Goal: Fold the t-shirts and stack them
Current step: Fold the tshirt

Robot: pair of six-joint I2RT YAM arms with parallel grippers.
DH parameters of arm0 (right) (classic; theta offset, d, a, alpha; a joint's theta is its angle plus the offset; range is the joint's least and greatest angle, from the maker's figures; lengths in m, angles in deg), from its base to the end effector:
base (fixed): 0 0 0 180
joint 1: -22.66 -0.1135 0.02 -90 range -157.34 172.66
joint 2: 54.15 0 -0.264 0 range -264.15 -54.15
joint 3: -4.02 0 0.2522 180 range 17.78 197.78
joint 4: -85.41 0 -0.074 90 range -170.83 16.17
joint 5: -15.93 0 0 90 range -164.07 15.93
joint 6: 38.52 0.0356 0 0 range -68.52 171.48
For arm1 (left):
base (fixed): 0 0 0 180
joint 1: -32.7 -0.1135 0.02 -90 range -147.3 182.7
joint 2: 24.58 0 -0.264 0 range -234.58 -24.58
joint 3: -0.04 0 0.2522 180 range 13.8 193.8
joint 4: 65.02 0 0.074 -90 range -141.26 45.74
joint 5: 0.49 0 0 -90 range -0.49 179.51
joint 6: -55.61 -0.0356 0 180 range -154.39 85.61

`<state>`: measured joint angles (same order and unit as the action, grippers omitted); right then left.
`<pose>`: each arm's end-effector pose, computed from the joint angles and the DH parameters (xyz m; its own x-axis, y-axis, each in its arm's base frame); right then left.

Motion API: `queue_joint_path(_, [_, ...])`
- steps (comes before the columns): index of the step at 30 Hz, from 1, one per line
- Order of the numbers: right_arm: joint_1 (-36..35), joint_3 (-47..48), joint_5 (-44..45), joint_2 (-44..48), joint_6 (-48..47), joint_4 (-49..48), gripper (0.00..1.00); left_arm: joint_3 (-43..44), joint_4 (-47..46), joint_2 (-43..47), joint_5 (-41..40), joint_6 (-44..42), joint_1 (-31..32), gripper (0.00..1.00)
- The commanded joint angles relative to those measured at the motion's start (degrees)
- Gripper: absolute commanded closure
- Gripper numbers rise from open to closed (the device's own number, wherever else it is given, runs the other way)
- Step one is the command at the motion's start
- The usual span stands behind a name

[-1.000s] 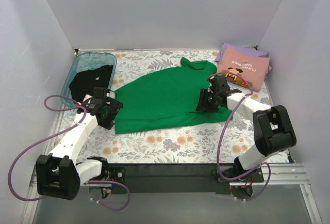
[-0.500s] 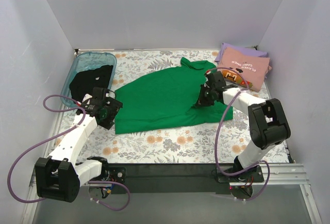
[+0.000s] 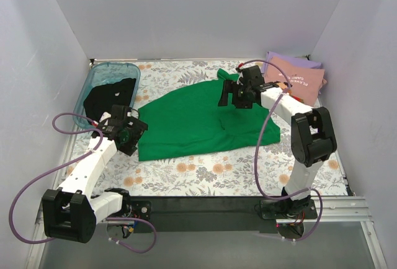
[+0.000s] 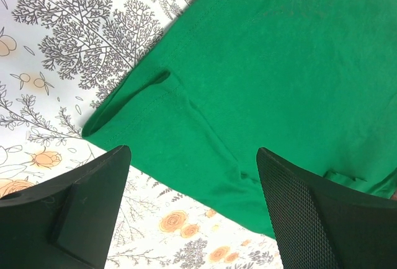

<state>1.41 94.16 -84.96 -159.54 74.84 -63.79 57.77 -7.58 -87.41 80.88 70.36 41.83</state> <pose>0.3788 0.1545 0.2233 -0.8056 0.1045 -0.5832 -0.1729 0.9000 0.4001 0.1993 -0.0266 0.2291 0.1374 -0.9904 -0.0114 -0.8698 -0.1152 -0.4798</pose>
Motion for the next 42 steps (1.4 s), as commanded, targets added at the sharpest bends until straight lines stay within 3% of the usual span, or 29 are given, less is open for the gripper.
queue_joint_path(1, [-0.1, -2.3, 0.8, 7.4, -2.3, 4.0, 0.02, 1.9, -0.3, 0.9, 1.3, -1.7, -0.1, 0.18])
queue_joint_path(3, [0.2, -6.4, 3.4, 12.4, -1.7, 4.1, 0.02, 1.3, -3.3, -0.2, 4.6, -3.0, -0.1, 0.16])
queue_joint_path(4, [0.4, -10.5, 4.0, 14.0, -1.1, 4.1, 0.02, 1.1, -4.6, -0.9, 5.9, -3.8, 0.3, 0.07])
queue_joint_path(9, [4.4, -22.1, 6.3, 21.8, 0.5, 3.5, 0.02, 2.3, -9.1, -6.7, 8.2, -4.6, 5.5, 0.07])
queue_joint_path(14, [11.2, -26.9, 1.0, 19.4, -0.6, -0.1, 0.02, 2.4, -13.8, -15.1, 8.5, -5.7, 7.9, 0.07])
queue_joint_path(23, [12.2, -36.0, -0.6, 17.5, 1.3, -3.9, 0.02, -1.3, -16.0, -25.6, 7.9, -4.7, 7.9, 0.07])
queue_joint_path(29, [12.2, -49.8, -1.8, 30.6, 5.2, -3.0, 0.02, -9.9, -14.2, -19.4, 7.6, -3.8, 8.0, 0.07])
queue_joint_path(33, [12.2, -58.0, -2.6, 41.4, 8.4, 0.1, 0.02, -16.3, -10.0, -10.1, 7.1, -2.1, 8.1, 0.07])
queue_joint_path(39, [12.2, -62.2, 2.9, 62.7, 12.1, 13.3, 0.01, -20.1, -0.9, 6.7, 5.1, 1.6, 9.2, 0.06])
queue_joint_path(42, [12.1, -61.8, 2.2, 72.1, 14.2, 17.7, 0.02, -20.9, -0.1, 11.5, 8.0, 2.5, 10.4, 0.06])
